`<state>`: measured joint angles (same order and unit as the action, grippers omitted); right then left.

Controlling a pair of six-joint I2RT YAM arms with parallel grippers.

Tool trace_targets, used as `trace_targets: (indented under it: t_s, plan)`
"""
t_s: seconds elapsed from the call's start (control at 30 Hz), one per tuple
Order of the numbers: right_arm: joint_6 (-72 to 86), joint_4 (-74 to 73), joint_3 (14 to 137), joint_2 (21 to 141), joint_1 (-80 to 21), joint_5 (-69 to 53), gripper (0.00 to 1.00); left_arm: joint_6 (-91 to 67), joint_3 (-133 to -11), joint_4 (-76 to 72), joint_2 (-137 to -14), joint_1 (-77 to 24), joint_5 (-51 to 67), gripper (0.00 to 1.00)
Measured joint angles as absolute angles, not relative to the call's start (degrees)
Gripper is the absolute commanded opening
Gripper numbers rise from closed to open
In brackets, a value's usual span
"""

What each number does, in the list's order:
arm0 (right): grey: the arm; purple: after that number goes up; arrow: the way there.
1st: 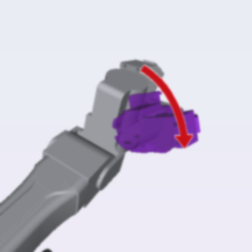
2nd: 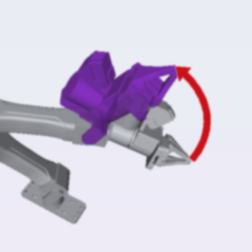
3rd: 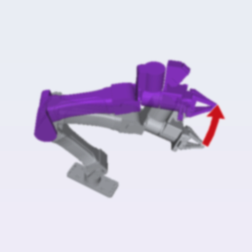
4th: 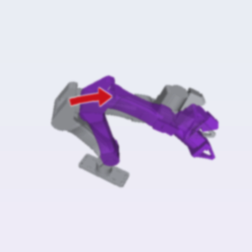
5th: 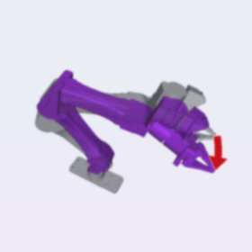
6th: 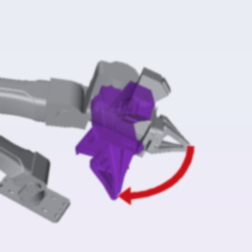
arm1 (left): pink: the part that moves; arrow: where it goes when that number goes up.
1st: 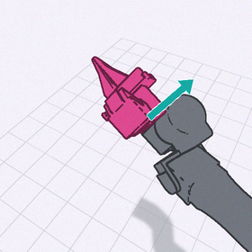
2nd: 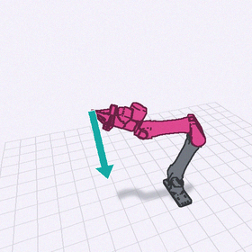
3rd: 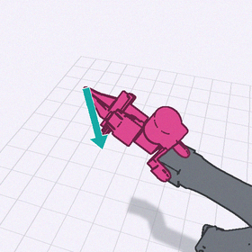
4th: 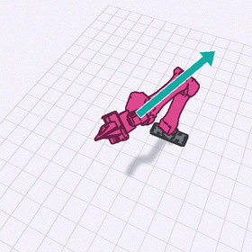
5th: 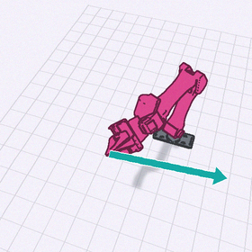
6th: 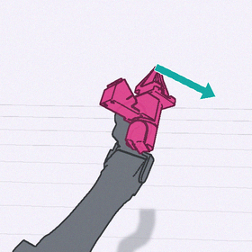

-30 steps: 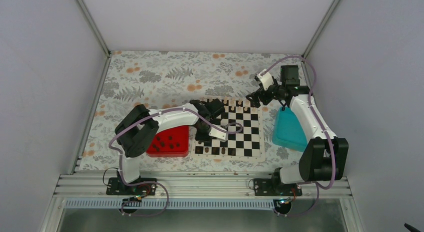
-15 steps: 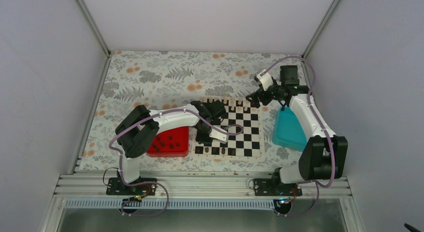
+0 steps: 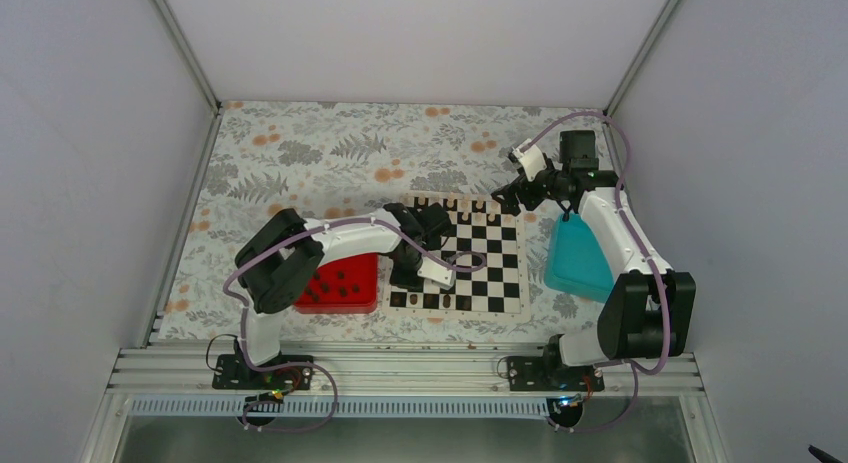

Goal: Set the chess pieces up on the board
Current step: Place the chess piece on the chessboard, then pick up the chess piece from the storage box.

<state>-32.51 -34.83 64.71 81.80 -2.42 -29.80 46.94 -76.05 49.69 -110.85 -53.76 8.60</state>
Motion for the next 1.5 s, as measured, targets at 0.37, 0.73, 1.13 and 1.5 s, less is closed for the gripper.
trace_targets:
  t_s: [0.37, 0.73, 1.13, 1.5]
  plan:
    - [-32.6, -35.2, 64.7, 81.8, -2.4, -29.9, 1.00, 47.0, -76.1, 50.0, -111.3, -53.8, 8.7, 0.18]
    - [-32.8, -35.6, 64.7, 81.8, -2.4, -30.0, 1.00, 46.9, -77.5, 51.6, -111.2, -53.8, 7.9, 0.20]
    - [-32.9, -35.6, 64.7, 82.0, -2.4, -30.0, 1.00, 46.2, -78.9, 56.8, -99.4, -53.1, 1.4, 0.20]
    - [-32.9, -35.7, 64.7, 82.6, -2.4, -30.0, 1.00, 46.0, -64.1, 57.1, -86.0, -38.2, -0.9, 0.21]
